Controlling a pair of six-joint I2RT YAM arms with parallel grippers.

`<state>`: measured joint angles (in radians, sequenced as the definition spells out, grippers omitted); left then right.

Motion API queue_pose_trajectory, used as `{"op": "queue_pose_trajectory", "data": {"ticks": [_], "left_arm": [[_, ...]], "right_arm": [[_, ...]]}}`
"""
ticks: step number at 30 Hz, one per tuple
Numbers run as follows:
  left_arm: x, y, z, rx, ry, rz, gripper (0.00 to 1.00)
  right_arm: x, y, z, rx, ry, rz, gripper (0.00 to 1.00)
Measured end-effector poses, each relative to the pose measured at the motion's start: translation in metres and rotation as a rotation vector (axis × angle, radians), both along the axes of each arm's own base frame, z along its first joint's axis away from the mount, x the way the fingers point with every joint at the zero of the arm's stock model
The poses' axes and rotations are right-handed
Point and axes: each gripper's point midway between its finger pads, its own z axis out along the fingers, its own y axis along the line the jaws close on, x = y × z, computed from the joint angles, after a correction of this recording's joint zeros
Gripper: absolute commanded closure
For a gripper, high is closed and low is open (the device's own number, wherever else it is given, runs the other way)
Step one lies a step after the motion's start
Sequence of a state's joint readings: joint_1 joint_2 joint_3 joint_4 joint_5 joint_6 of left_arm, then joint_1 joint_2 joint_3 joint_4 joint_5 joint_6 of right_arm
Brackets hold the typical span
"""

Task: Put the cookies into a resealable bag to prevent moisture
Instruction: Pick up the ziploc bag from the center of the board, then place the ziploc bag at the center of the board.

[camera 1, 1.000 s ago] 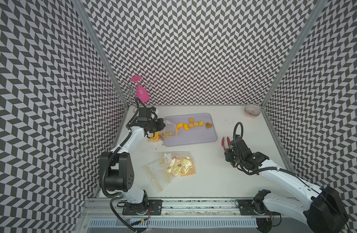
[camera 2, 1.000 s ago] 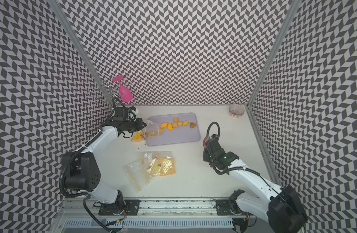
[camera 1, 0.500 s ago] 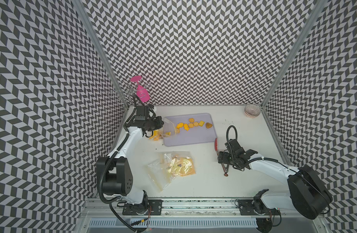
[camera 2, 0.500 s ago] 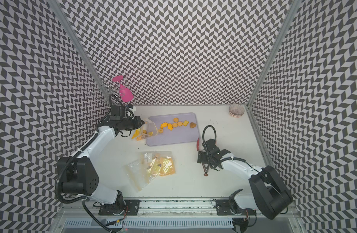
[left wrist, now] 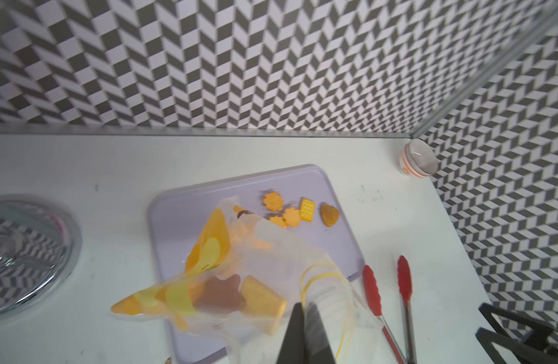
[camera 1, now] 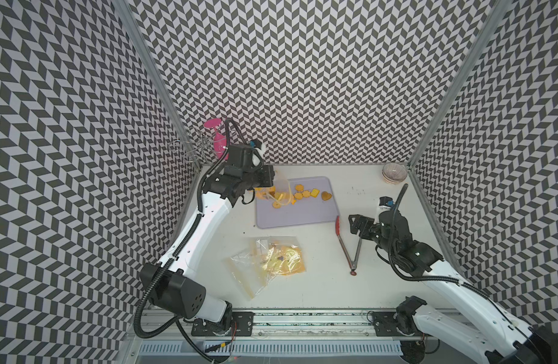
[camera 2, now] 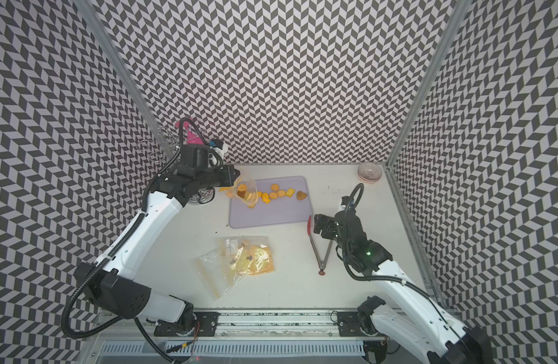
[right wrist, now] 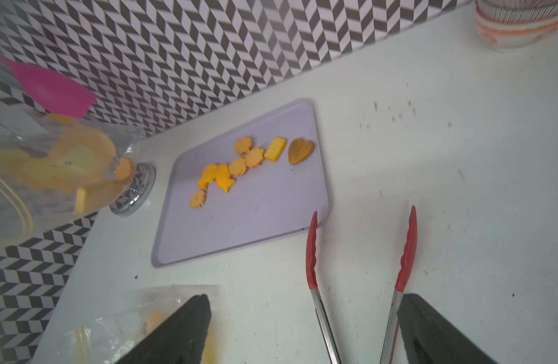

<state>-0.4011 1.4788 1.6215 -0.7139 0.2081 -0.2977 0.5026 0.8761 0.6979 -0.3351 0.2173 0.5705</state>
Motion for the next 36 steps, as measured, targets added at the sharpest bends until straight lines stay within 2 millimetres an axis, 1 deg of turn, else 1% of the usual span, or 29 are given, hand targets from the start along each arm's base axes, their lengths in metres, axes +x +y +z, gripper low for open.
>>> {"op": "queue_pose_trajectory", "data": {"ticks": [3, 5, 7, 9, 10, 11, 13, 14, 17, 19, 22, 24, 26, 29, 33, 36], "left_arm": [[-0.032, -0.048, 0.008, 0.011, -0.005, -0.126, 1.00], [-0.051, -0.076, 0.005, 0.019, 0.006, -0.201, 1.00], [-0.069, -0.099, -0.006, 0.037, 0.032, -0.269, 1.00], [-0.083, -0.115, -0.019, 0.057, 0.060, -0.326, 1.00], [-0.087, -0.120, -0.028, 0.069, 0.074, -0.346, 1.00], [-0.090, -0.122, -0.036, 0.080, 0.090, -0.358, 1.00], [-0.091, -0.122, -0.060, 0.115, 0.127, -0.364, 1.00], [-0.090, -0.120, -0.070, 0.133, 0.142, -0.360, 1.00], [-0.083, -0.119, -0.110, 0.197, 0.201, -0.345, 1.00], [-0.077, -0.121, -0.142, 0.238, 0.247, -0.345, 1.00], [-0.073, -0.123, -0.182, 0.284, 0.303, -0.351, 1.00], [-0.074, -0.122, -0.196, 0.299, 0.326, -0.358, 1.00], [-0.075, -0.123, -0.198, 0.294, 0.328, -0.371, 1.00], [-0.075, -0.129, -0.190, 0.264, 0.300, -0.408, 1.00], [-0.079, -0.134, -0.183, 0.247, 0.275, -0.461, 1.00], [-0.085, -0.131, -0.185, 0.254, 0.266, -0.485, 1.00]], "right_arm": [[-0.002, -0.011, 0.017, -0.006, -0.059, -0.042, 0.07], [-0.003, -0.018, 0.025, -0.018, -0.086, -0.066, 0.09], [-0.004, -0.024, 0.033, -0.030, -0.106, -0.086, 0.10], [-0.005, -0.027, 0.040, -0.034, -0.121, -0.100, 0.10], [-0.006, -0.029, 0.042, -0.036, -0.128, -0.103, 0.11], [-0.006, -0.029, 0.043, -0.038, -0.133, -0.105, 0.11], [-0.006, -0.030, 0.042, -0.046, -0.131, -0.105, 0.11], [-0.006, -0.030, 0.041, -0.051, -0.126, -0.103, 0.11], [-0.003, -0.025, 0.032, -0.072, -0.098, -0.082, 0.12], [0.001, -0.018, 0.019, -0.094, -0.060, -0.048, 0.12], [0.003, -0.003, 0.000, -0.114, 0.003, 0.032, 0.13], [0.002, 0.007, -0.007, -0.114, 0.026, 0.094, 0.14], [-0.002, 0.019, -0.007, -0.097, 0.028, 0.166, 0.15], [-0.010, 0.039, 0.000, -0.049, 0.005, 0.288, 0.17], [-0.028, 0.062, 0.005, 0.020, 0.003, 0.441, 0.19], [-0.041, 0.076, 0.009, 0.033, -0.006, 0.522, 0.18]]}}
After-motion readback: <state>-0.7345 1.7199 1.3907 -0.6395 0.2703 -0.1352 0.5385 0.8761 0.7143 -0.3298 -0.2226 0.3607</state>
